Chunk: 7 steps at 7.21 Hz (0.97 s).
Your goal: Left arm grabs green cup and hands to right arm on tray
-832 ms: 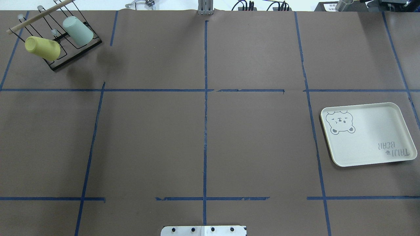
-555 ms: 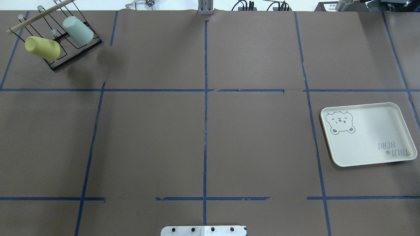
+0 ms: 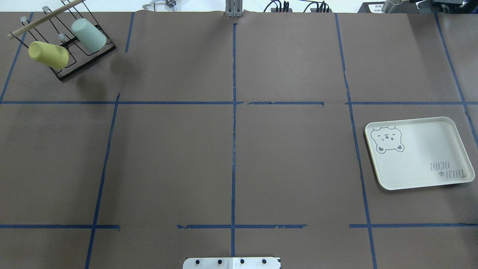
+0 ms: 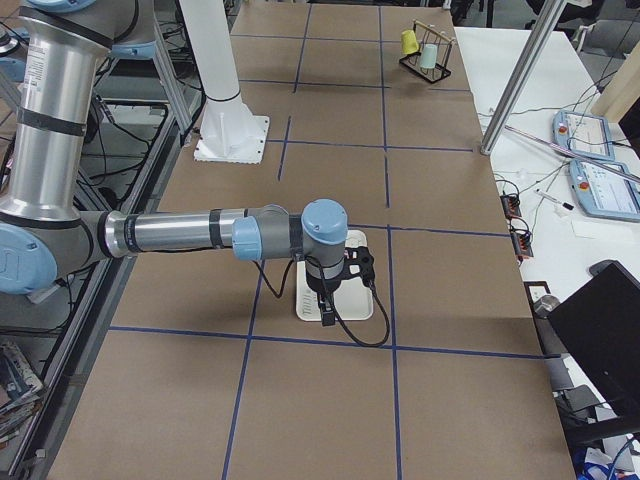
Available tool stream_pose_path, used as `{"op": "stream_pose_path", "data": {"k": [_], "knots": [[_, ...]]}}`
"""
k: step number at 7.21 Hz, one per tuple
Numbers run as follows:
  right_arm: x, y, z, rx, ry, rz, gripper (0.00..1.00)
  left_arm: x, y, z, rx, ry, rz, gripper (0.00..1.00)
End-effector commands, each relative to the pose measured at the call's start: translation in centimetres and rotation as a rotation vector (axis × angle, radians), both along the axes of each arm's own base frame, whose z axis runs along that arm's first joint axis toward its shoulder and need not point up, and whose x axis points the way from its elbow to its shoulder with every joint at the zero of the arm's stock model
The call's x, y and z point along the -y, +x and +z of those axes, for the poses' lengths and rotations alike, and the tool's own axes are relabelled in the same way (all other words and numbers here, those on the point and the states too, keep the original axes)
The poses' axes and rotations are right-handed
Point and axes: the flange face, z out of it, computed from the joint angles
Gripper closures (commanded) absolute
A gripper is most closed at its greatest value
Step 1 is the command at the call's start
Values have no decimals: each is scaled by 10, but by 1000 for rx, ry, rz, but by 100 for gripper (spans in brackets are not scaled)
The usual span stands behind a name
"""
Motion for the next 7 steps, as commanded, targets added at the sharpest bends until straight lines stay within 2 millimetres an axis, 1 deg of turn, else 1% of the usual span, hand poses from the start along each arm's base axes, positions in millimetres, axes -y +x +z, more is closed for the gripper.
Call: {"op": "stream_pose_path", "data": {"k": [1, 2, 4, 5, 6, 7], "knots": [[-1, 0, 0, 0, -1, 0, 0, 59, 2, -51, -5, 125, 2, 0], [-1, 0, 0, 0, -1, 0, 0, 90, 3, -83, -7, 194, 2, 0], [-1, 0, 2, 0, -5, 0, 0, 137, 8, -140, -21, 292, -15, 0], [-1, 0, 1, 0, -4, 0, 0, 158, 18, -168, -32, 270, -70, 0], [-1, 0, 2, 0, -5, 0, 0, 172, 68, -195, -48, 308, -6, 0], [-1, 0, 2, 0, -5, 0, 0, 179, 103, -204, -65, 315, 21, 0]]}}
